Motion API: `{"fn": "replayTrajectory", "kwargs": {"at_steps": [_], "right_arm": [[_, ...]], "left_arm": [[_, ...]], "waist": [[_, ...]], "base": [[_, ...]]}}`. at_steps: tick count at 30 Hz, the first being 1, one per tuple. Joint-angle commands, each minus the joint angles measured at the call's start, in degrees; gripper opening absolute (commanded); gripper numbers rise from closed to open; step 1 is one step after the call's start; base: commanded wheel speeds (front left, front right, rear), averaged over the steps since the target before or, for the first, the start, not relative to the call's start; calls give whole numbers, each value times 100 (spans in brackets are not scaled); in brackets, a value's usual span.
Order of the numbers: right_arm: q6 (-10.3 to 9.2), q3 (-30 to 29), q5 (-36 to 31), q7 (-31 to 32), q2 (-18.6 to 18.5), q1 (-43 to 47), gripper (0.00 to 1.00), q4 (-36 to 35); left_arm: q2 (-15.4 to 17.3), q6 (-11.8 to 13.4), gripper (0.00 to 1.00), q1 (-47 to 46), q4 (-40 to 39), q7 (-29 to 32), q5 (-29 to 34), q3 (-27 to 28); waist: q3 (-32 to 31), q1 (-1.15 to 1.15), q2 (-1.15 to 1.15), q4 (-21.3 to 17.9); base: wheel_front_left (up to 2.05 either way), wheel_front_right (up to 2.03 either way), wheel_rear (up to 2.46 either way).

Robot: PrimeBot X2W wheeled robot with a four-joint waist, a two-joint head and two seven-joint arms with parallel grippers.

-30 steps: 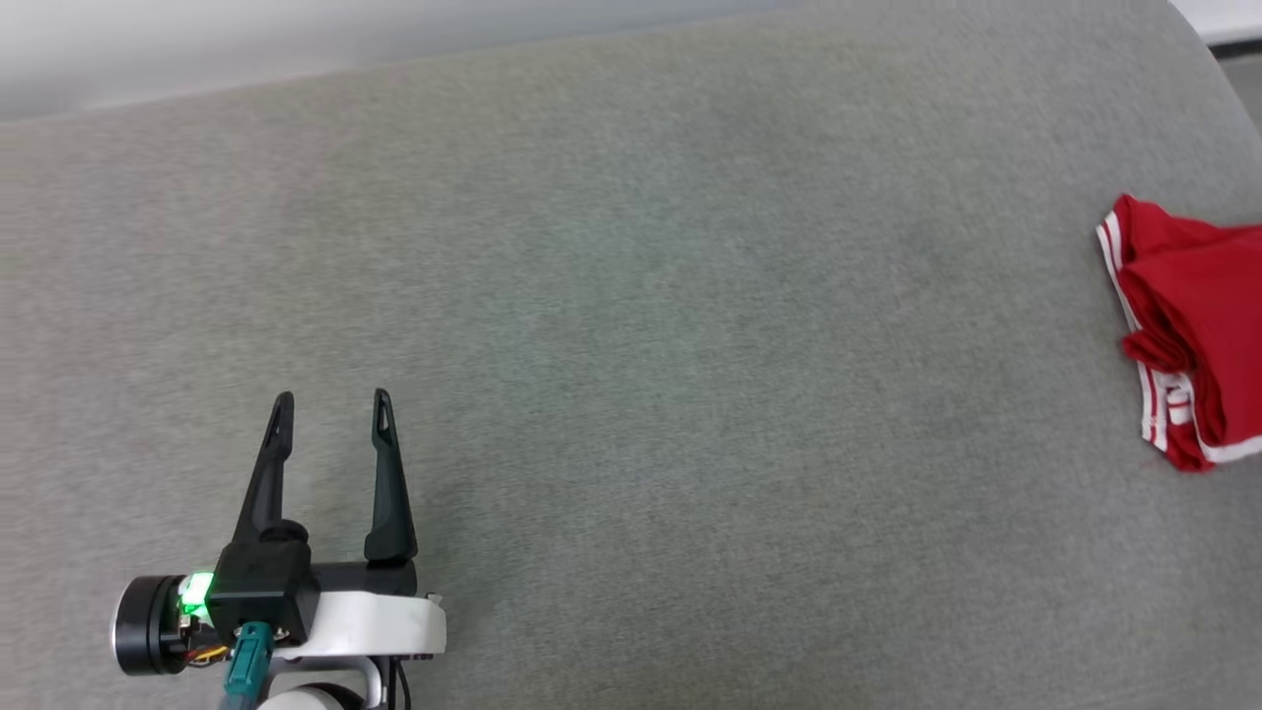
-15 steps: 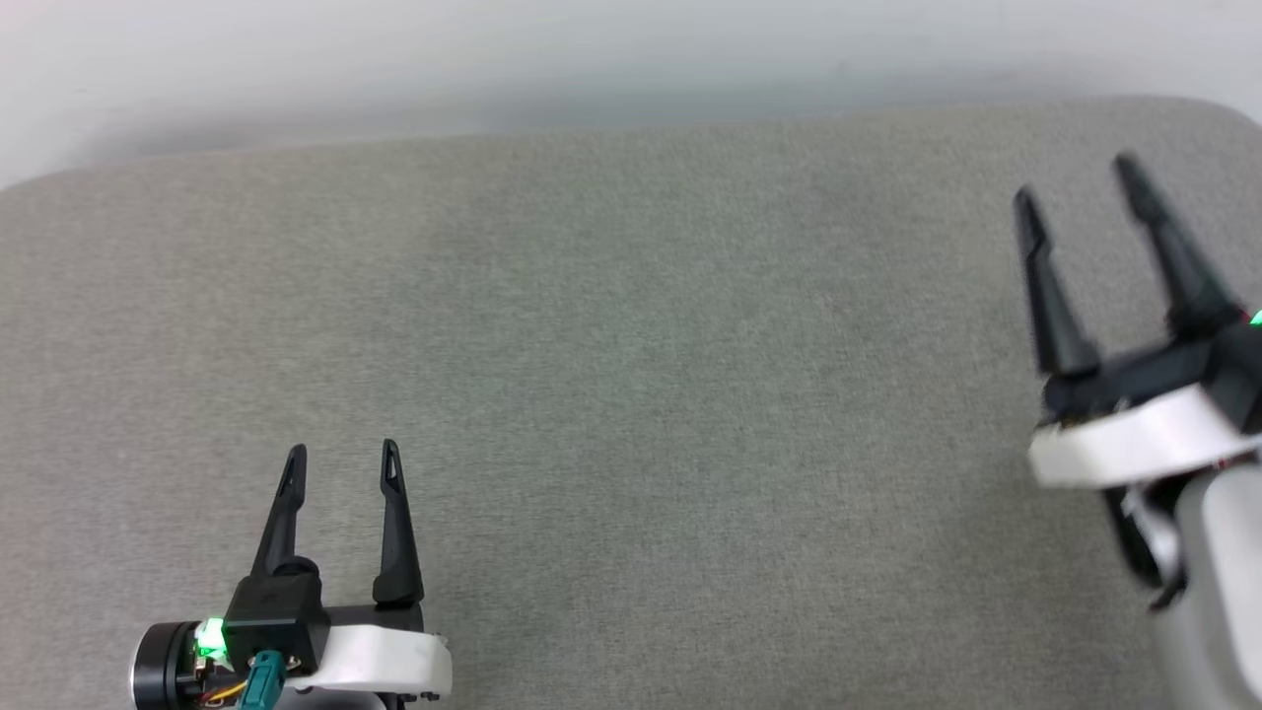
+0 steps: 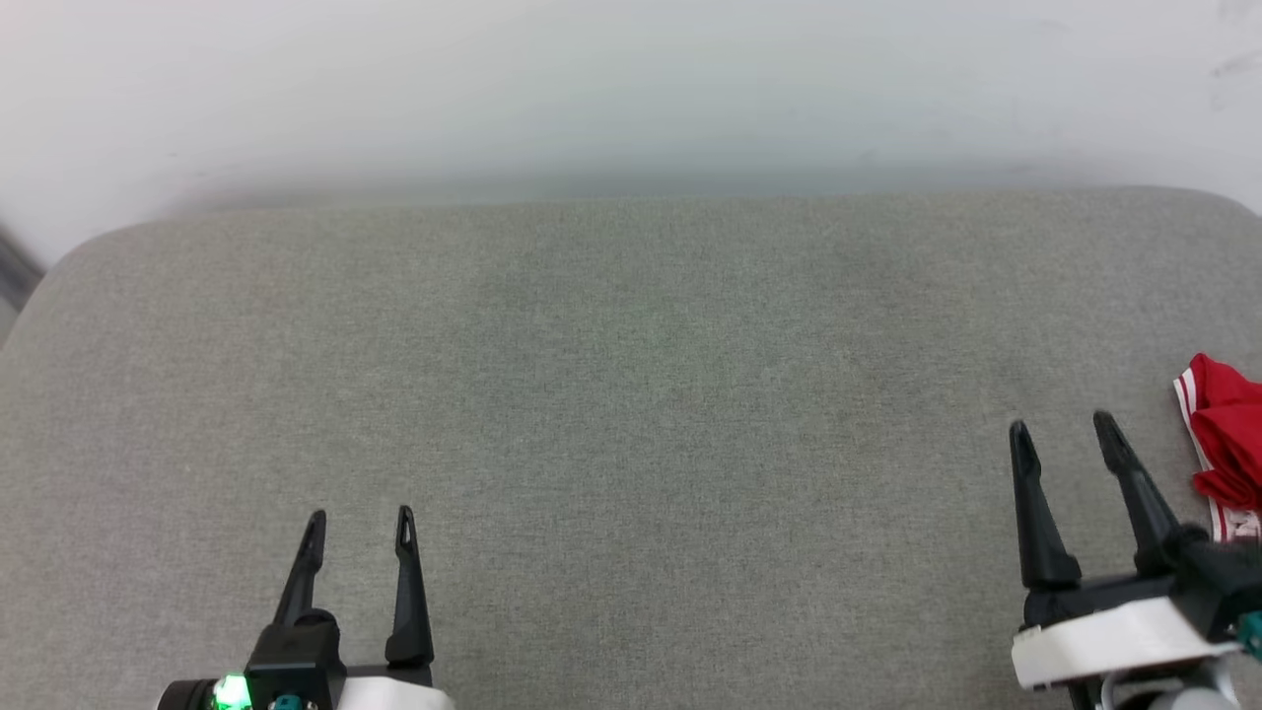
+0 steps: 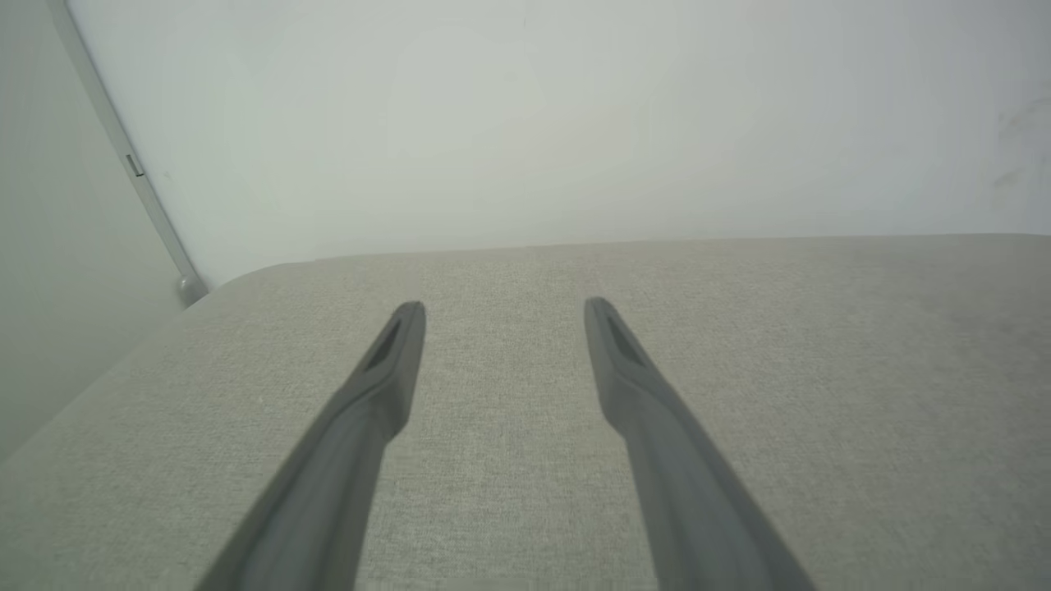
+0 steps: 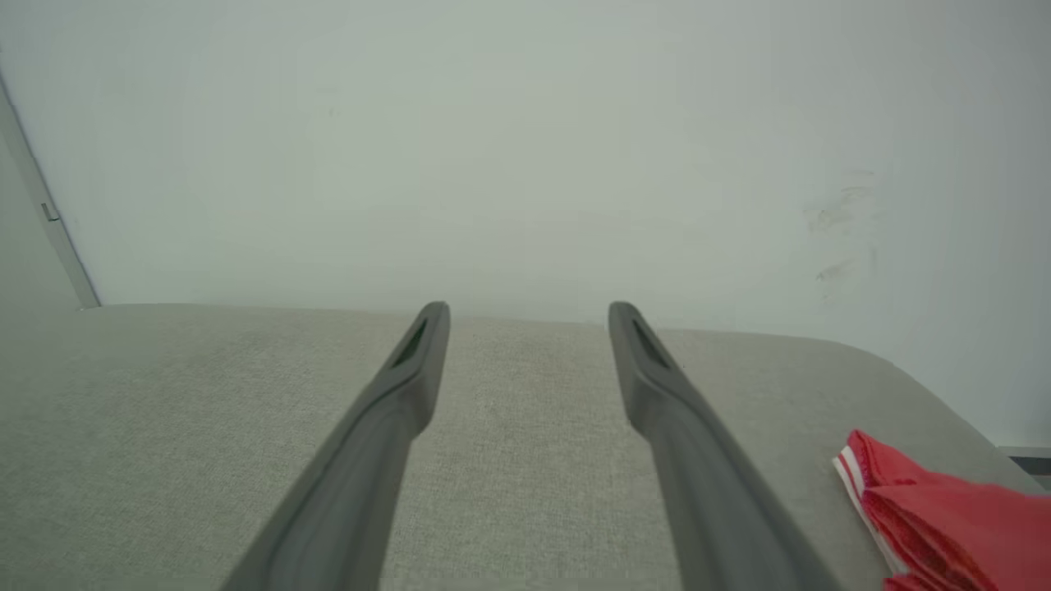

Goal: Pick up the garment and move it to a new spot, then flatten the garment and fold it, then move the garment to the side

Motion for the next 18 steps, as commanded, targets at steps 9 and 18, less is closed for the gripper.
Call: {"fn": "replayTrajectory", "kwargs": {"at_steps": [9, 18], "right_arm": [[-4, -259, 22, -7, 311, 847, 100, -230], [-4, -196, 40, -7, 379, 1201, 100, -360]], "left_arm": [[-14, -81, 100, 309, 116, -14, 2, -30], [-21, -165, 100, 485, 151, -14, -29, -46]], "waist": [[-277, 1, 0, -47], [-391, 1, 0, -55]], "base": [[0, 0, 0], [0, 0, 0]]}}
